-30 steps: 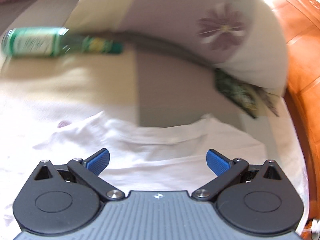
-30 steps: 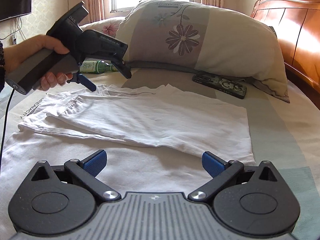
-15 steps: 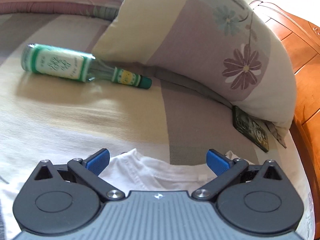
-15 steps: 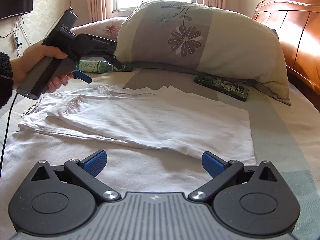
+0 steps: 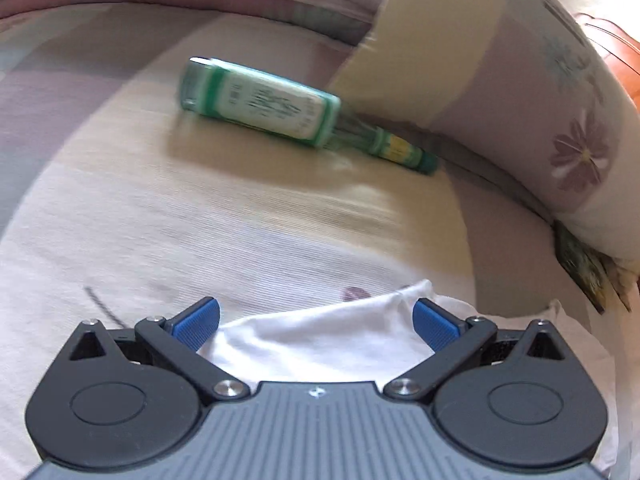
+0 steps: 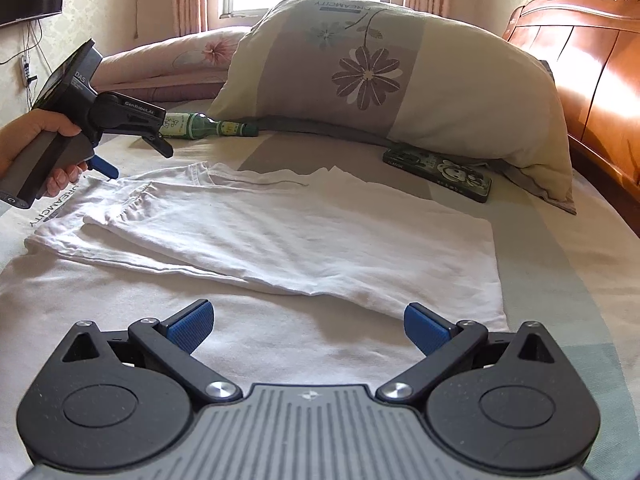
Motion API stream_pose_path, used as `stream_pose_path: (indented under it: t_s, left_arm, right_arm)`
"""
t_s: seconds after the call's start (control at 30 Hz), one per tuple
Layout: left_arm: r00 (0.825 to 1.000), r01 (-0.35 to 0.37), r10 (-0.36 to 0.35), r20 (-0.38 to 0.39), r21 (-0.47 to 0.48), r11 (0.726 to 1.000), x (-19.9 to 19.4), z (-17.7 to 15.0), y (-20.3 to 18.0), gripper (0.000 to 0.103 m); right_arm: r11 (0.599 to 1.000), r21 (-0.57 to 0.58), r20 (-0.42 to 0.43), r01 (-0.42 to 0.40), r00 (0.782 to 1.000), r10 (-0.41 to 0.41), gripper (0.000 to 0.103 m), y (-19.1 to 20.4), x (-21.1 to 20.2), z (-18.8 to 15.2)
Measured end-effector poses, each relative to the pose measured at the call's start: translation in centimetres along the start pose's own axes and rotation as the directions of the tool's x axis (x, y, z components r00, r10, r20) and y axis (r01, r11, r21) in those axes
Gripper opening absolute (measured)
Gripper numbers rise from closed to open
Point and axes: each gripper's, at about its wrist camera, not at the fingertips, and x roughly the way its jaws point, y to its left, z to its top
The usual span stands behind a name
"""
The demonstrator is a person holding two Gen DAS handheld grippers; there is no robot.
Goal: Fold clothes
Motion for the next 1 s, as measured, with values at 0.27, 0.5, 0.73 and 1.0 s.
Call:
stream_pose_path:
  t_s: [0.27, 0.5, 0.73, 1.0]
  left_arm:
    - [0.983, 0.186, -0.186, -0.003, 0.006, 0.983, -4.7, -2.6, 1.8, 0.102]
    - [0.997, 0.076, -0.076, 0.003, -0.026, 0.997, -3.4, -3.7, 3.9, 0.102]
    - [0.985, 0.144, -0.137, 0.107, -0.061, 0.988, -5.4, -2.9, 4.7, 0.102]
    - [0.99, 0.122, -0.118, 0.08, -0.041, 0.992, -2.2, -2.5, 5.2, 0.102]
  right_arm:
    - [1.0, -0.016, 0.01, -0.008, 1.0, 0.008, 0.103, 0.2, -0.1, -0.2]
    - [1.0, -0.015, -0.018, 0.014, 1.0, -0.015, 0.103, -0.2, 0.6, -0.7]
    - [1.0, -0.002, -0.013, 0.006, 1.0, -0.006, 0.103, -0.4, 0.7, -0.7]
    - [0.999, -0.043, -0.035, 0.012, 0.999, -0.014, 0.103, 0.4, 1.2, -0.9]
